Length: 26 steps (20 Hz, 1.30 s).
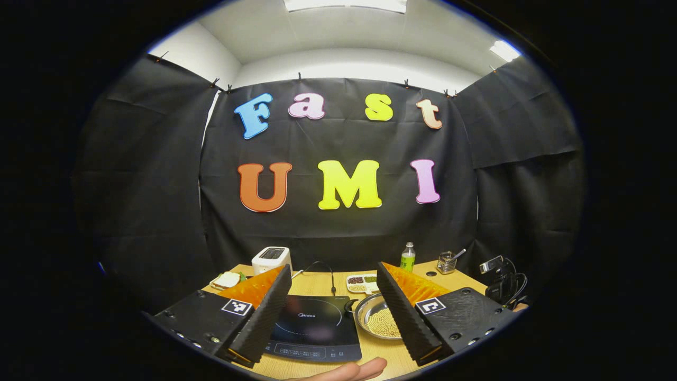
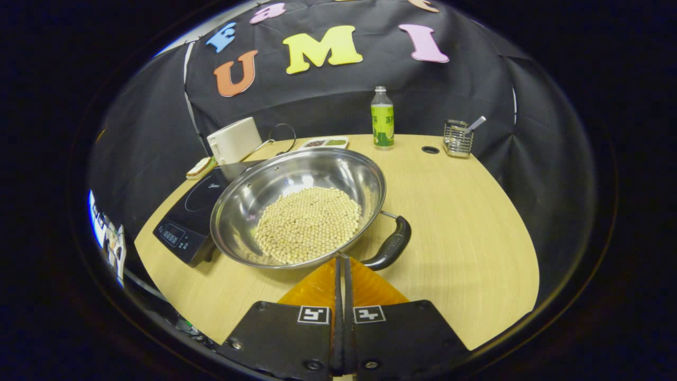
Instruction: First push the handle of the pot to place it horizontally, then grasp the pot with both hands and set it on the induction cooktop.
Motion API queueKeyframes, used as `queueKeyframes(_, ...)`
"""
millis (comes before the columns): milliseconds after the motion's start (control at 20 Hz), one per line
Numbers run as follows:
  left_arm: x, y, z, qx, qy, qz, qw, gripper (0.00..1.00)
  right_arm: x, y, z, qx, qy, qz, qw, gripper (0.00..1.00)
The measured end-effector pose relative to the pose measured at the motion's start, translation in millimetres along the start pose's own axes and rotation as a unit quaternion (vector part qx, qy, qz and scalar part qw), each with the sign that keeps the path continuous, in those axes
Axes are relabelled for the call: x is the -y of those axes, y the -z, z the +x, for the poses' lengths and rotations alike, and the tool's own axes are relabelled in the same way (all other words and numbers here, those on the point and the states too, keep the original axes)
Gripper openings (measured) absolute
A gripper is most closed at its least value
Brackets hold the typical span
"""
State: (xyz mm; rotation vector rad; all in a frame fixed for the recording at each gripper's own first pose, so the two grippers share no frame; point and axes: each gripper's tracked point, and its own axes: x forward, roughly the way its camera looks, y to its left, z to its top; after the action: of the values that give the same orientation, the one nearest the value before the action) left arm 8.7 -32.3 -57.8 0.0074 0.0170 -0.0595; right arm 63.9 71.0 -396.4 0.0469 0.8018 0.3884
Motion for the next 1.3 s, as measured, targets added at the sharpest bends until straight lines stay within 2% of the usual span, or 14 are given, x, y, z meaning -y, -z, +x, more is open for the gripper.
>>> queueKeyframes(200, -10, 5, 6, -0.006, -0.019, 0.005, 1.0, 0.96, 10, -9, 1, 0.005, -0.006, -0.013, 1.0, 0.04)
queueKeyframes(450, -13, 1, 19, -0.003, -0.033, 0.005, 0.999, 0.96, 26, -18, 8, -0.006, -0.017, 0.0, 1.0, 0.04)
queueKeyframes(500, -12, 2, 23, -0.005, -0.032, 0.005, 0.999, 0.96, 30, -21, 11, -0.007, -0.019, 0.002, 1.0, 0.01)
queueKeyframes(550, -11, 3, 26, -0.007, -0.032, 0.003, 0.999, 0.96, 35, -24, 13, -0.009, -0.018, 0.004, 1.0, 0.04)
queueKeyframes(700, -11, 6, 37, -0.008, -0.036, 0.005, 0.999, 0.96, 46, -31, 21, -0.014, -0.013, 0.007, 1.0, 0.04)
queueKeyframes(750, -12, 8, 39, -0.01, -0.038, 0.007, 0.999, 0.96, 48, -33, 21, -0.015, -0.012, 0.009, 1.0, 0.01)
queueKeyframes(800, -13, 10, 42, -0.012, -0.039, 0.007, 0.999, 0.96, 50, -35, 23, -0.017, -0.011, 0.011, 1.0, 0.04)
queueKeyframes(900, -13, 16, 48, -0.018, -0.038, 0.005, 0.999, 0.96, 53, -38, 26, -0.016, -0.012, 0.021, 1.0, 0.01)
queueKeyframes(950, -14, 19, 50, -0.02, -0.038, 0.001, 0.999, 0.96, 54, -40, 28, -0.017, -0.011, 0.024, 1.0, 0.04)
queueKeyframes(1100, -14, 24, 59, -0.027, -0.034, -0.002, 0.999, 0.96, 58, -43, 31, -0.015, -0.007, 0.027, 1.0, 0.04)
queueKeyframes(1300, -2, 34, 69, -0.037, -0.011, -0.012, 0.999, 0.96, 63, -49, 34, 0.0, 0.006, 0.032, 0.999, 0.04)
